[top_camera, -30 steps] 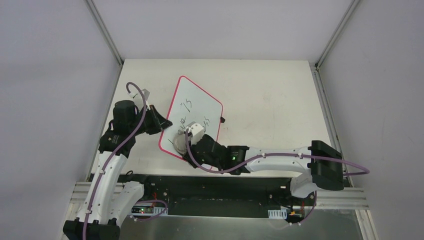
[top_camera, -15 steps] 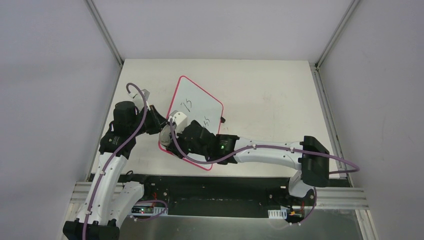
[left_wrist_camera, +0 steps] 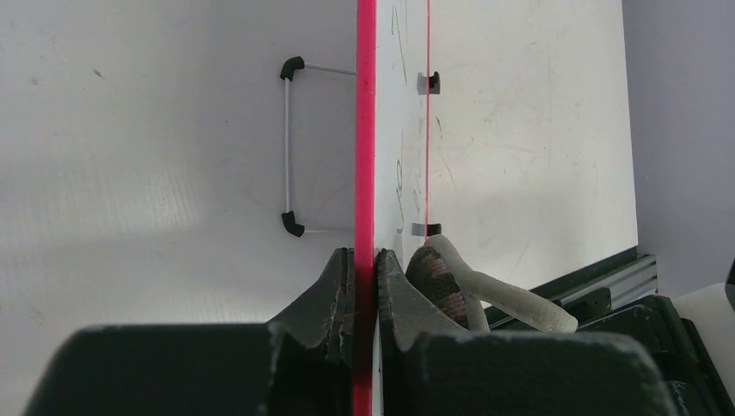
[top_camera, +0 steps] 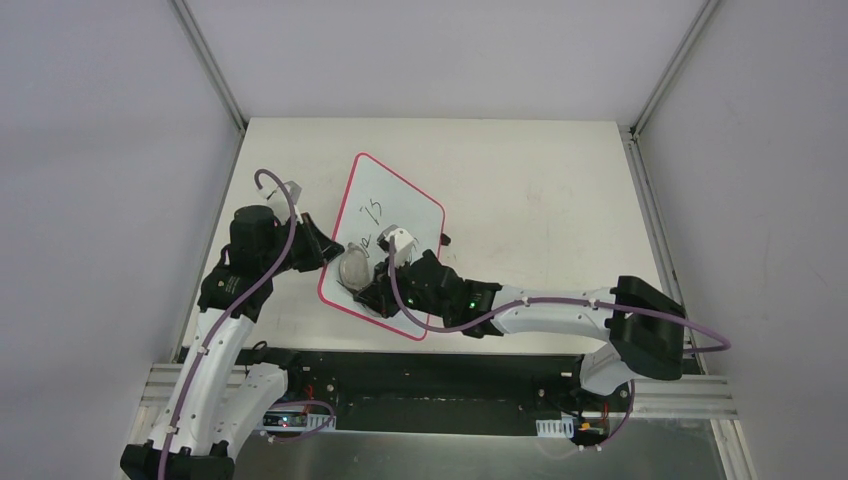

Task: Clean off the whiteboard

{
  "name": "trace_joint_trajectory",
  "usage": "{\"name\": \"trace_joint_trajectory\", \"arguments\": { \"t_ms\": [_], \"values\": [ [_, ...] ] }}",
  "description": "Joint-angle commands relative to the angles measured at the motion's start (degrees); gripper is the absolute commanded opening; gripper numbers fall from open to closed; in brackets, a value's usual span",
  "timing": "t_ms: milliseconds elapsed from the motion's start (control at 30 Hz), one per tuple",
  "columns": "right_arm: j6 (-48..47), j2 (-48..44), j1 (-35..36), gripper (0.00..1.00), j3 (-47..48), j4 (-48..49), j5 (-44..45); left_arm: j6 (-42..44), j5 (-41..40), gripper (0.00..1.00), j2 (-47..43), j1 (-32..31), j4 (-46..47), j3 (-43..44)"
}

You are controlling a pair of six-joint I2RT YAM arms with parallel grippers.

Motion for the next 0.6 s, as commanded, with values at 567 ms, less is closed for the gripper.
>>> {"name": "trace_joint_trajectory", "arguments": {
  "t_ms": [567],
  "values": [
    [-6.60, 5.52, 0.14, 0.00, 9.30, 1.47, -4.95, 2.27, -2.38, 0.00, -1.36, -1.50, -4.41, -0.29]
  ]
}}
